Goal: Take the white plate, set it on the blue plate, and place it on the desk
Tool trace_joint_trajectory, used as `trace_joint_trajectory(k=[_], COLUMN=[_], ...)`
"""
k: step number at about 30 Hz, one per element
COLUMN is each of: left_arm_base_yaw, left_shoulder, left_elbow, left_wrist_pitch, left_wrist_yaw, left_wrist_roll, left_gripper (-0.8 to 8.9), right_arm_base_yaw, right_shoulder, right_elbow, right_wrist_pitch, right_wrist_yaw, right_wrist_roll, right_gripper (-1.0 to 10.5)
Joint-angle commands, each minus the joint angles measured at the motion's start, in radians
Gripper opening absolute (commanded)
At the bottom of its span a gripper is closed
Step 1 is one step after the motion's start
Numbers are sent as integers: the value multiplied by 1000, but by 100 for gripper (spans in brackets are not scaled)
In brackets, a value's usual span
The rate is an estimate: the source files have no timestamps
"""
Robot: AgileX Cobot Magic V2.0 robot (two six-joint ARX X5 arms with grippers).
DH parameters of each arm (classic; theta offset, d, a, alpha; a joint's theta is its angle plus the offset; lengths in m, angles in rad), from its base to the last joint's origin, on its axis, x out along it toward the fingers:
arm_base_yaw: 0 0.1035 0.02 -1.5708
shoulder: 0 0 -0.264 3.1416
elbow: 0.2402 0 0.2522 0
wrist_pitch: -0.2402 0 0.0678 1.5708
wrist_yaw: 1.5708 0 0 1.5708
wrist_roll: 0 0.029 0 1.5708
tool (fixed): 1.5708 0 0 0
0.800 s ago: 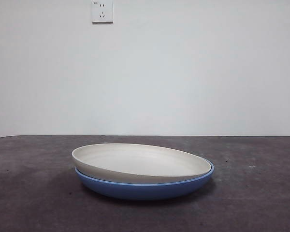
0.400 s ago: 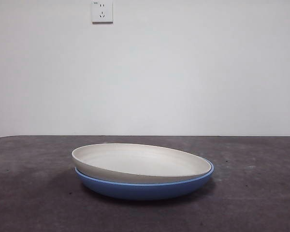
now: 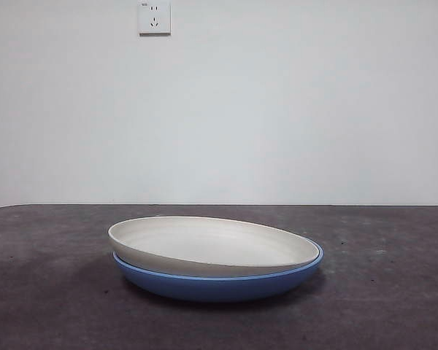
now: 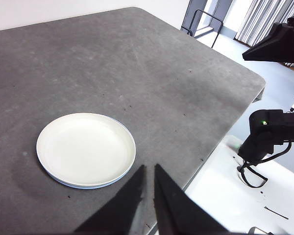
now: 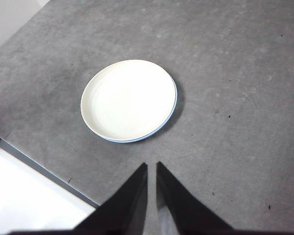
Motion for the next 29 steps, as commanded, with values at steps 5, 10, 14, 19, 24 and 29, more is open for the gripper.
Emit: trace_joint_trajectory(k=[5,10,14,19,24,29], left_arm_base_yaw=[-7,-2,89,293,476,597], left_shoulder=[4,-13,-31,-47,-132,-246], left_elbow=[10,2,-5,-95,-334,-620], left_wrist_pitch=[15,19,18,84,309,543], left_wrist_yaw=[-5,-5,-1,0,-5,-140], left_wrist_roll=[0,0,0,-82,-21,-11], left_gripper=[24,24,24,24,24,24], right_arm_base_yaw=[5,5,5,5,5,5], right_shoulder=[3,3,3,3,3,3], right_elbow=[15,15,15,15,15,15], right_wrist_pitch=[10,11,10,10,10,10], right_wrist_yaw=[0,0,0,0,0,0], right_wrist_roll=[-5,-5,-5,-5,-5,-5], right_gripper=[26,26,26,26,26,26])
